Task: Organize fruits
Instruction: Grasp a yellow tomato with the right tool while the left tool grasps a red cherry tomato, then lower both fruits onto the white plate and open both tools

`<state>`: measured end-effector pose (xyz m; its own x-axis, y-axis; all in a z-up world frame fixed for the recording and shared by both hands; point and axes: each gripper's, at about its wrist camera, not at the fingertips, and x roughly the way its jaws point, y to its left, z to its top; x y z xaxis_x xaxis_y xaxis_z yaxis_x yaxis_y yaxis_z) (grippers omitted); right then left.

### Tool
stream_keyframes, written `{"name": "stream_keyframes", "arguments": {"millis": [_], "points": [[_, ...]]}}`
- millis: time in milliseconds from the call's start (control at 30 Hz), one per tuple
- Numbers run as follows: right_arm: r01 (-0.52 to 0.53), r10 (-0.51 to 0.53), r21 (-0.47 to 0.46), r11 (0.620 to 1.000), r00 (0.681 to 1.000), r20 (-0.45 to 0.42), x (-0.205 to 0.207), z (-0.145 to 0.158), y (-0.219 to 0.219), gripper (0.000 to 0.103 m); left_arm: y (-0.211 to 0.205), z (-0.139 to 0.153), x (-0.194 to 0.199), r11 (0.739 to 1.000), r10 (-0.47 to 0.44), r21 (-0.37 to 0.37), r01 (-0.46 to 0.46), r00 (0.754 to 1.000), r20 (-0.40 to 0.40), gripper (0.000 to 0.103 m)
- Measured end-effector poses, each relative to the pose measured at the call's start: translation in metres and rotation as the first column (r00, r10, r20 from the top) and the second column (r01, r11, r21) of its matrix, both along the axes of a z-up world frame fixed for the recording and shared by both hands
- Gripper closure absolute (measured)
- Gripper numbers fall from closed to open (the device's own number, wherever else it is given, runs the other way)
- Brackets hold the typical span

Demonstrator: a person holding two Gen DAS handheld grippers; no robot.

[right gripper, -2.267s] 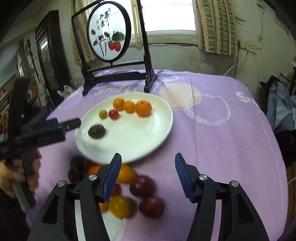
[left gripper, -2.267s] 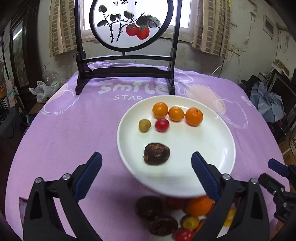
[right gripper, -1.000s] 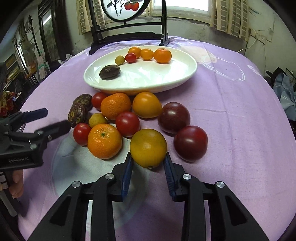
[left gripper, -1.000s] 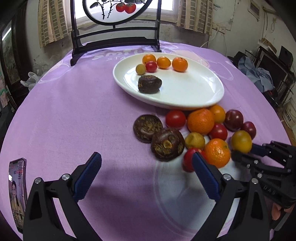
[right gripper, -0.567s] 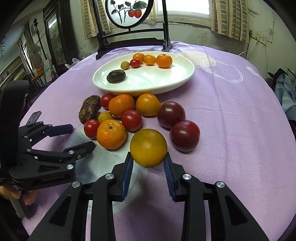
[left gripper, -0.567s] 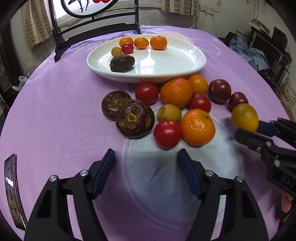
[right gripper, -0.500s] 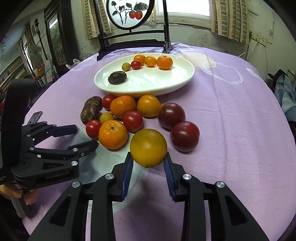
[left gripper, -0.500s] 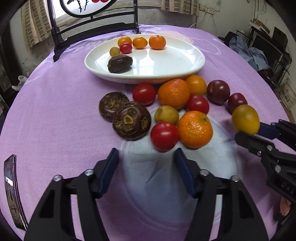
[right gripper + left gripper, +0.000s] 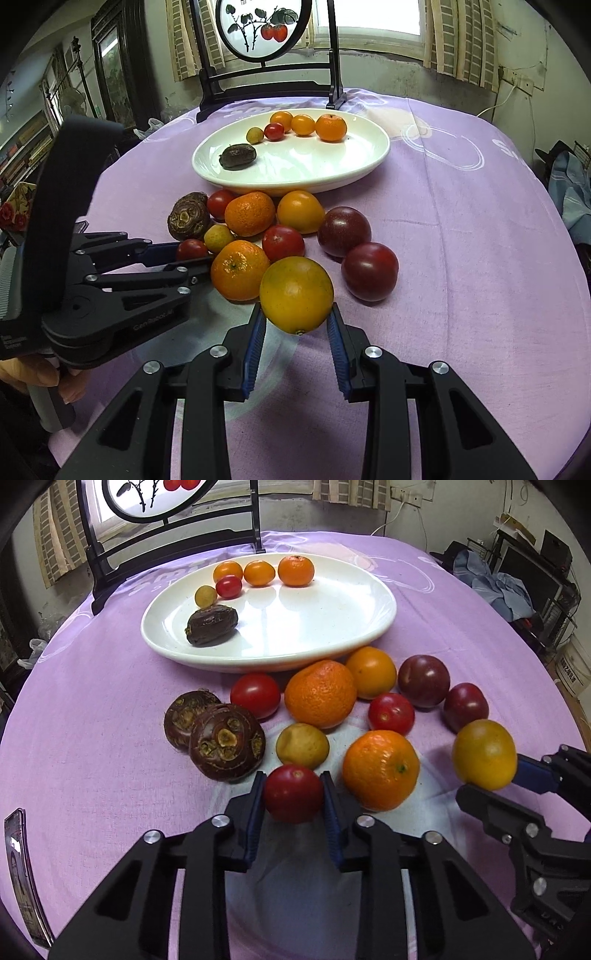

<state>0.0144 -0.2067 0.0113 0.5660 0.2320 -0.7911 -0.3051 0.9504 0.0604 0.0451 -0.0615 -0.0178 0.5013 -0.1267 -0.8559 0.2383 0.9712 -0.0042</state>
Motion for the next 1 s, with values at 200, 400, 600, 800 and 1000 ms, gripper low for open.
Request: {"name": "stream_keyframes", "arguments": {"millis": [200,400,600,800,1000], "points": [[-0.006,0.004,0.041,0.999,0.999,0.04,-0.003,0.006,-0.002,0.069,0.012,0.022,-0.023,0.998,-0.036,-0.057,0.038,0.999,0.038,0.075],[0.0,-0.02,0.153,0.988,0.992,0.125,-0.006,0.036,-0.009,0.069,0.035,0.065,-0.022,0.996,-0.011,-0.084,0.023,0.991,0.136,0.075],[-0.012,-0.01,0.113,0.994,0.981,0.191,0.03,0.069,0.006,0.069,0.042,0.093,0.03,0.995,0.052,-0.089,-0.034,0.977,0.205,0.075],[0.017,-0.022,0.058,0.998,0.995,0.095,0.093,0.047,0.027,0.069,0.037,0.07,0.09,0.991,0.099,-0.098,-0.088,0.988,0.119,0.075],[0.051,-0.053,0.048,0.998,0.998,0.035,0.13,0.025,0.033,0.067,0.015,0.052,0.143,0.995,0.084,-0.052,-0.08,0.992,0.094,0.074]]}}
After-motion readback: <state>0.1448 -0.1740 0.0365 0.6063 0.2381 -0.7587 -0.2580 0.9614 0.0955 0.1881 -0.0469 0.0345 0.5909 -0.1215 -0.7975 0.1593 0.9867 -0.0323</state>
